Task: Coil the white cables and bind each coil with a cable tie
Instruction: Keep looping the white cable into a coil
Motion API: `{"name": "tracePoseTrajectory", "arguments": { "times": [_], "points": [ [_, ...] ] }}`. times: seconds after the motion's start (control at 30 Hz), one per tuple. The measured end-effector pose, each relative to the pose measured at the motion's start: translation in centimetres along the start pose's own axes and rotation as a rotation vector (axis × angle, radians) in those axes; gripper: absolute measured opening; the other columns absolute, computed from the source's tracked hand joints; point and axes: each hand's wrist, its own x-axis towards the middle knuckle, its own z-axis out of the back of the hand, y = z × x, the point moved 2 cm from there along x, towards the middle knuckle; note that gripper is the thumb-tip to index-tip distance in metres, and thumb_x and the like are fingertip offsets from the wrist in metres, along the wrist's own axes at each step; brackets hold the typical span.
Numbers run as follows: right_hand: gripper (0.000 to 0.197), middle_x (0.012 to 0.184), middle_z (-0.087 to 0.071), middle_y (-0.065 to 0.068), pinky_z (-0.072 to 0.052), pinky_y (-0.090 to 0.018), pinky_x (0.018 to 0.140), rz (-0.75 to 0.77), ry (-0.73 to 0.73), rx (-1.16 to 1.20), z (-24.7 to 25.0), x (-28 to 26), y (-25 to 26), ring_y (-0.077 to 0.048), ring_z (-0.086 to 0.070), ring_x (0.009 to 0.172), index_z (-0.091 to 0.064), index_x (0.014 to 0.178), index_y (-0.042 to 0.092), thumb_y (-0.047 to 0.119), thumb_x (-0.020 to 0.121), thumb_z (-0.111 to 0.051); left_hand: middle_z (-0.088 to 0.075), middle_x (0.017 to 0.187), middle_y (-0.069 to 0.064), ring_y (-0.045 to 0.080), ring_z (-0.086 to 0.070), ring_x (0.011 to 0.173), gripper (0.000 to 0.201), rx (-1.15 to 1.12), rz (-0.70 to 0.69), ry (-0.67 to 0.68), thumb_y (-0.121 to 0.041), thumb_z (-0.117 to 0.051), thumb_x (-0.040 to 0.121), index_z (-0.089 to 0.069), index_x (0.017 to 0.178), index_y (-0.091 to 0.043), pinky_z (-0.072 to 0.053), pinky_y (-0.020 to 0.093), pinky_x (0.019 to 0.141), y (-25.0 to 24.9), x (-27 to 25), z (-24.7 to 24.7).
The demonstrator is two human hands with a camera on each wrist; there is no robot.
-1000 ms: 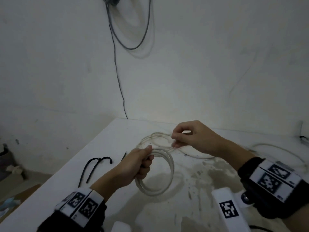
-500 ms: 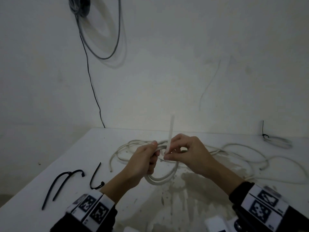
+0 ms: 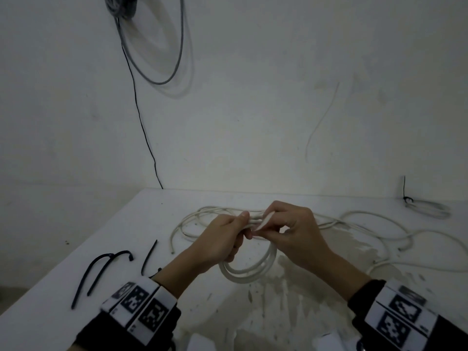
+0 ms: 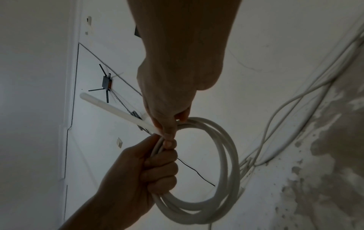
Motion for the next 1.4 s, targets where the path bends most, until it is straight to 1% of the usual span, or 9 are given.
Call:
{"name": "tracePoseTrajectory", "arguments": {
  "times": [0.23,0.37,0.47,0.6,0.77,0.97,1.1,1.23,1.4],
  "points": [
    [0.008,0.069,-0.064,-0.002,-0.048,-0.024,0.052,-0.026,-0.112,0.018,0.1,-1.2,-0.1,-0.012,-0.058,0.057,-0.073,0.07,0.005,0.01,0.068,-0.079,-0.039,0.049,-0.003,0.008,-0.031,0.039,0.034,0.087,-0.107,-0.037,-0.029,-0.038,0.099,-0.056,0.074,-0.014,-0.028,0.021,0.038,-0.3,0.1,-0.9],
    [0.007,0.076,-0.069,-0.006,-0.048,-0.028,0.054,-0.219,-0.163,0.15,0.3,-1.6,0.4,-0.018,-0.059,0.062,-0.071,0.076,0.002,0.006,0.073,-0.076,-0.04,0.046,-0.006,0.007,-0.033,0.038,0.035,0.115,-0.225,-0.105,-0.023,-0.043,0.098,-0.055,0.076,0.001,-0.029,0.022,0.039,-0.5,0.5,-1.7],
    [0.007,0.079,-0.074,-0.005,-0.054,-0.03,0.071,-0.383,-0.205,0.352,0.9,-1.3,1.3,-0.023,-0.068,0.076,-0.074,0.085,0.009,0.01,0.082,-0.068,-0.04,0.044,-0.009,0.005,-0.033,0.037,0.036,0.139,-0.305,-0.169,-0.026,-0.043,0.097,-0.061,0.079,0.0,-0.029,0.02,0.04,-0.8,0.8,-2.1],
    [0.015,0.06,-0.066,0.007,-0.032,-0.023,0.055,-0.574,-0.28,0.643,1.4,-0.5,2.0,-0.004,-0.05,0.05,-0.07,0.095,0.016,0.013,0.087,-0.057,-0.038,0.043,-0.006,0.008,-0.031,0.039,0.033,0.15,-0.395,-0.242,-0.027,-0.043,0.097,-0.07,0.089,-0.011,-0.027,0.023,0.04,-1.1,1.1,-2.1],
    [0.03,0.062,-0.055,0.001,-0.026,-0.024,0.048,-0.686,-0.301,0.914,1.5,0.0,2.7,-0.009,-0.037,0.052,-0.059,0.064,0.012,0.037,0.079,-0.056,-0.036,0.046,0.005,0.014,-0.031,0.042,0.028,0.148,-0.491,-0.299,-0.022,-0.044,0.097,-0.071,0.088,-0.017,-0.027,0.028,0.044,-2.1,1.1,-2.1],
    [0.044,0.048,-0.037,-0.001,-0.031,-0.021,0.043,-0.775,-0.388,0.967,1.6,0.9,2.9,-0.011,-0.032,0.05,-0.05,0.039,0.014,-0.001,0.081,-0.051,-0.034,0.045,0.003,0.019,-0.03,0.044,0.028,0.139,-0.522,-0.35,-0.018,-0.047,0.096,-0.071,0.081,-0.016,-0.026,0.032,0.045,-2.6,1.2,-2.1],
    [0.037,0.047,-0.036,-0.002,-0.034,-0.02,0.044,-0.749,-0.4,0.866,1.4,1.2,3.0,-0.01,-0.033,0.049,-0.048,0.046,0.009,-0.004,0.081,-0.05,-0.033,0.045,0.005,0.018,-0.03,0.043,0.03,0.145,-0.53,-0.362,-0.018,-0.048,0.096,-0.07,0.082,-0.004,-0.025,0.031,0.044,-2.9,1.3,-2.0],
    [0.04,0.047,-0.038,-0.001,-0.035,-0.02,0.044,-0.735,-0.392,0.832,1.5,1.3,3.0,-0.01,-0.035,0.047,-0.052,0.046,0.009,-0.003,0.083,-0.052,-0.035,0.043,0.001,0.017,-0.031,0.042,0.027,0.149,-0.542,-0.371,-0.018,-0.048,0.096,-0.071,0.082,-0.014,-0.026,0.031,0.044,-3.0,1.4,-2.0],
    [0.039,0.046,-0.038,-0.001,-0.033,-0.021,0.044,-0.744,-0.395,0.807,1.5,1.4,3.1,-0.009,-0.034,0.046,-0.049,0.046,0.009,-0.003,0.083,-0.053,-0.033,0.042,-0.006,0.012,-0.03,0.041,0.028,0.177,-0.564,-0.366,-0.018,-0.049,0.096,-0.071,0.08,-0.011,-0.025,0.027,0.044,-3.0,1.4,-2.0]
  ]
}}
